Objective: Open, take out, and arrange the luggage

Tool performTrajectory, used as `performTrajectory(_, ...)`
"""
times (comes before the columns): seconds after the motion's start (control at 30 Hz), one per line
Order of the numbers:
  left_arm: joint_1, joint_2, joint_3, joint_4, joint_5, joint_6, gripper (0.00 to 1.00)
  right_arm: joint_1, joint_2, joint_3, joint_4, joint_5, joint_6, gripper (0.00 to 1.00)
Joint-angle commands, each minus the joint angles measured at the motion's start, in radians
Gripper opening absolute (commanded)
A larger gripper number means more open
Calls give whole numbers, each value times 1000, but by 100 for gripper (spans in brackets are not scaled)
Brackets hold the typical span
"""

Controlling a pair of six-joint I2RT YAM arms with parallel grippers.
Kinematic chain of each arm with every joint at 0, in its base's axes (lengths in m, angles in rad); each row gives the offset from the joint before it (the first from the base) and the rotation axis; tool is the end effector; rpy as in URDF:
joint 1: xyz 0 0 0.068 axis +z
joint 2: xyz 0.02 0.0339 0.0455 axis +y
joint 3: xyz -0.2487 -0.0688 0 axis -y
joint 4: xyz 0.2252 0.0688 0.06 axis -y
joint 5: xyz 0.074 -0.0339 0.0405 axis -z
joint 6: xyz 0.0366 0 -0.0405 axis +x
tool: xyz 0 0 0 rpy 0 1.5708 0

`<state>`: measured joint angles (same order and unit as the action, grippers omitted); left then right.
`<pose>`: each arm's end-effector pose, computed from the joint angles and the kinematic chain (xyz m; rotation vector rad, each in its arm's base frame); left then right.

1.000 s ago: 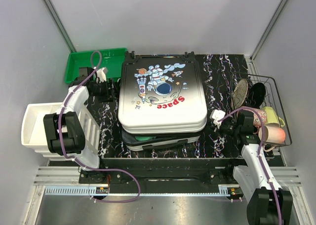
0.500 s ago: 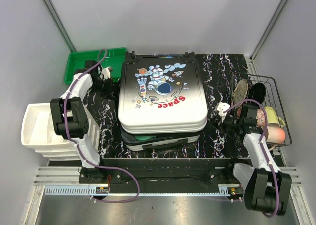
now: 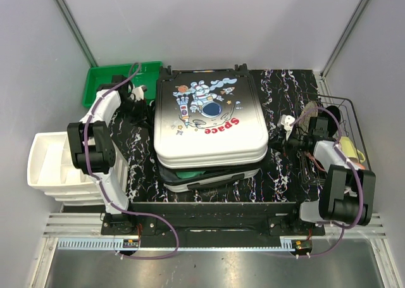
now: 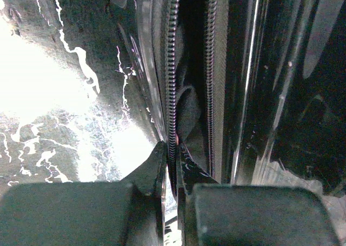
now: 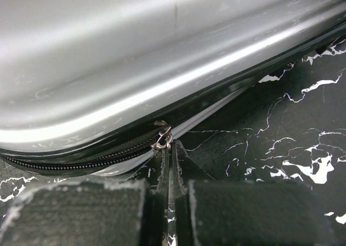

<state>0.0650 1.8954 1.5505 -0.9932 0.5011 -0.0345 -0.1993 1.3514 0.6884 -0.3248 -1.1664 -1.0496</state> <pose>0.3564 0.0056 0.2263 -0.0559 2.8186 -0.7161 0.2311 -0.0123 0.1911 -1.1447 1.6014 0.6948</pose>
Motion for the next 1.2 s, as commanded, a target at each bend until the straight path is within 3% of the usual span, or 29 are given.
performTrajectory(0.0, 9, 73, 59, 219, -107, 85, 0, -20, 72, 146, 105, -59, -76, 0)
performTrajectory(0.3, -14, 116, 106, 220, -119, 82, 0, 41, 236, 250, 153, -65, -44, 0)
performTrajectory(0.5, -19, 136, 140, 215, -84, 106, 0, 77, 247, 270, 123, -102, -27, 0)
performTrajectory(0.6, -18, 122, 146, 206, -38, 128, 18, 99, 218, 260, -33, -121, -122, 0)
performTrajectory(0.63, -17, 122, 160, 199, -26, 134, 28, 104, 206, 252, -80, -124, -192, 0)
performTrajectory(0.67, -17, 119, 167, 173, -10, 142, 47, 110, 193, 243, -173, -130, -228, 0)
performTrajectory(0.73, -18, 114, 187, 142, -19, 140, 61, 116, 143, 217, -320, -134, -422, 0)
performTrajectory(0.77, -16, 111, 194, 104, -32, 136, 69, 118, 106, 198, -371, -136, -423, 0)
performTrajectory(0.87, 10, 74, 181, 77, -33, 117, 78, 120, 45, 168, -523, -113, -547, 0)
performTrajectory(1.17, 124, -116, 134, 79, 34, 107, 81, 179, -133, 82, -697, -82, -650, 0)
